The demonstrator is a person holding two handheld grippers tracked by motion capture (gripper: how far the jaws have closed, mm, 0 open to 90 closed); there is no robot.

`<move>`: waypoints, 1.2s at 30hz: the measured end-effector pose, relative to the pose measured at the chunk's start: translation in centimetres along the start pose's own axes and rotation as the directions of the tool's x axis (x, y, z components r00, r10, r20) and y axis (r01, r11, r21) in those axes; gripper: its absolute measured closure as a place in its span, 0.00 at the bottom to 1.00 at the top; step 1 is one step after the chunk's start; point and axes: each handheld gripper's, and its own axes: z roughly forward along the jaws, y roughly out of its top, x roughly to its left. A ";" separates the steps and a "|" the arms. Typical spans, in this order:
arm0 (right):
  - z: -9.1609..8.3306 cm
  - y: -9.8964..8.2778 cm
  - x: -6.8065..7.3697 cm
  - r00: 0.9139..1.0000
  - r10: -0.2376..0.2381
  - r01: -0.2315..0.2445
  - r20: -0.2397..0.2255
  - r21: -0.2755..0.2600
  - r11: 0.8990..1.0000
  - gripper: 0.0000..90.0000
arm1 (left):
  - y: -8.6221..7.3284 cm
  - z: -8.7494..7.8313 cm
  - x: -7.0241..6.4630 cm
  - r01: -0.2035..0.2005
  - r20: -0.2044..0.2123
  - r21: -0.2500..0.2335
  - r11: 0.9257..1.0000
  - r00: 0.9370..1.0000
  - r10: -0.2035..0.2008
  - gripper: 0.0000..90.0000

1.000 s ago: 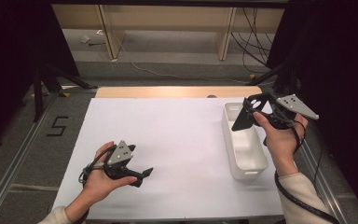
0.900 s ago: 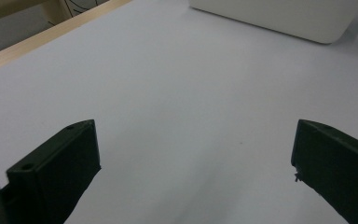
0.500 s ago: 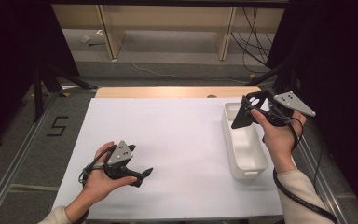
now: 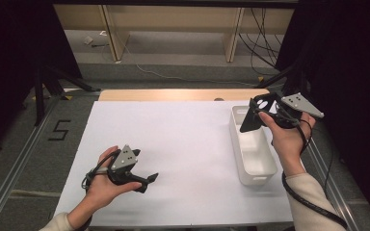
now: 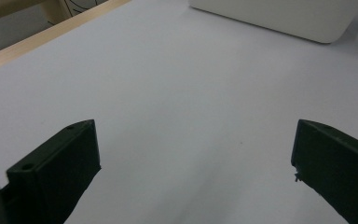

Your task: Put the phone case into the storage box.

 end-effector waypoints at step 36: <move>1.6 0.0 -0.3 1.000 -0.017 0.017 0.019 -0.004 1.000 0.17 | 0.0 0.0 0.0 -0.005 0.002 0.002 1.000 1.000 0.005 0.01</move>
